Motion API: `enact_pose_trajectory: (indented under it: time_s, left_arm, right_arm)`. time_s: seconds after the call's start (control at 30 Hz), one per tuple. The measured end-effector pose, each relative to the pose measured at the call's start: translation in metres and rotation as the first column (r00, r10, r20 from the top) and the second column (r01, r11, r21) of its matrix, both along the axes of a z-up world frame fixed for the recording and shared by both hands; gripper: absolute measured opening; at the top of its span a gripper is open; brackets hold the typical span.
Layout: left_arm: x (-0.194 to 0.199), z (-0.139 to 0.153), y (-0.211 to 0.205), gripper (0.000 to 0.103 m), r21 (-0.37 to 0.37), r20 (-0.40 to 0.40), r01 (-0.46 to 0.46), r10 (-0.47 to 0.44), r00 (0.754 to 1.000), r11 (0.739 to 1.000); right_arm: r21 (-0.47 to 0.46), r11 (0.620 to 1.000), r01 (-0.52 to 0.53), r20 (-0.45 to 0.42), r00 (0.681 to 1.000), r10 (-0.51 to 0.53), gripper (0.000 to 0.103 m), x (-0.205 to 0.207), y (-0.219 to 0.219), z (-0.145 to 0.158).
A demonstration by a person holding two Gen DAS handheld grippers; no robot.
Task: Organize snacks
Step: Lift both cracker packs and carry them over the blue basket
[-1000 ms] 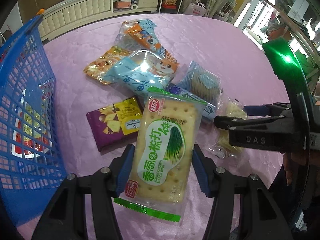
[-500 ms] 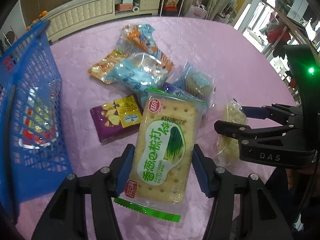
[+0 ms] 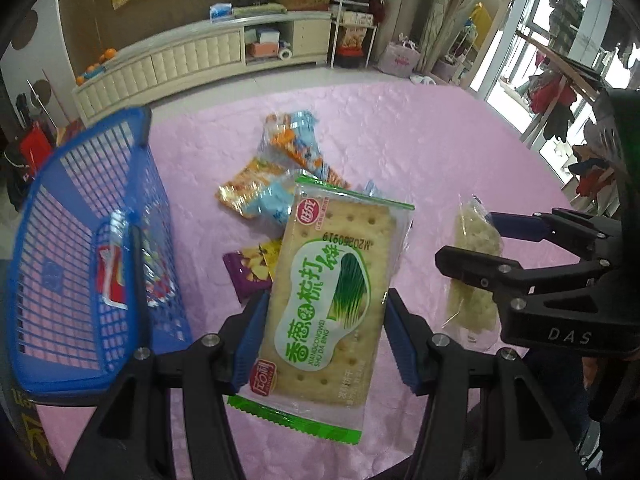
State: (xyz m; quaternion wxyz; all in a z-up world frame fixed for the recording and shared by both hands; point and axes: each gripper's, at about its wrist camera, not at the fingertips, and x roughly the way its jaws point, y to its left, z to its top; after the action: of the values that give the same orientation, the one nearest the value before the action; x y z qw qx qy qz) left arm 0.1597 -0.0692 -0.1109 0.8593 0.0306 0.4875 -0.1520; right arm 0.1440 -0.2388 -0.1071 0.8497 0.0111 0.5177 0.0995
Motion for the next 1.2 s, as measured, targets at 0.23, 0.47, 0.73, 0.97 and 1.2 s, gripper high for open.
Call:
enact_pose_trajectory:
  time_s: [0.23, 0.47, 0.73, 0.97, 1.2]
  left_arm:
    - [-0.01, 0.033, 0.004, 0.055, 0.016, 0.071, -0.005, 0.004, 0.997, 1.0]
    - [-0.011, 0.058, 0.021, 0.055, 0.027, 0.117, -0.032, 0.028, 0.993, 0.999]
    - [-0.013, 0.08, 0.057, 0.055, 0.044, 0.159, -0.081, 0.074, 0.984, 0.996]
    - [-0.014, 0.093, 0.101, 0.055, 0.049, 0.181, -0.13, 0.119, 0.976, 0.99]
    - [-0.014, 0.092, 0.139, 0.055, 0.085, 0.181, -0.167, 0.149, 0.972, 0.982]
  right_arm:
    - [0.019, 0.999, -0.031, 0.068, 0.997, 0.029, 0.073, -0.005, 0.007, 0.034]
    - [0.006, 0.996, -0.086, 0.126, 0.988, 0.084, 0.073, -0.005, 0.027, 0.063]
    - [0.003, 0.988, -0.157, 0.165, 0.974, 0.155, 0.073, 0.011, 0.064, 0.086]
    - [0.002, 0.974, -0.225, 0.168, 0.961, 0.221, 0.073, 0.023, 0.107, 0.09]
    - [-0.006, 0.958, -0.288, 0.148, 0.947, 0.286, 0.073, 0.037, 0.155, 0.083]
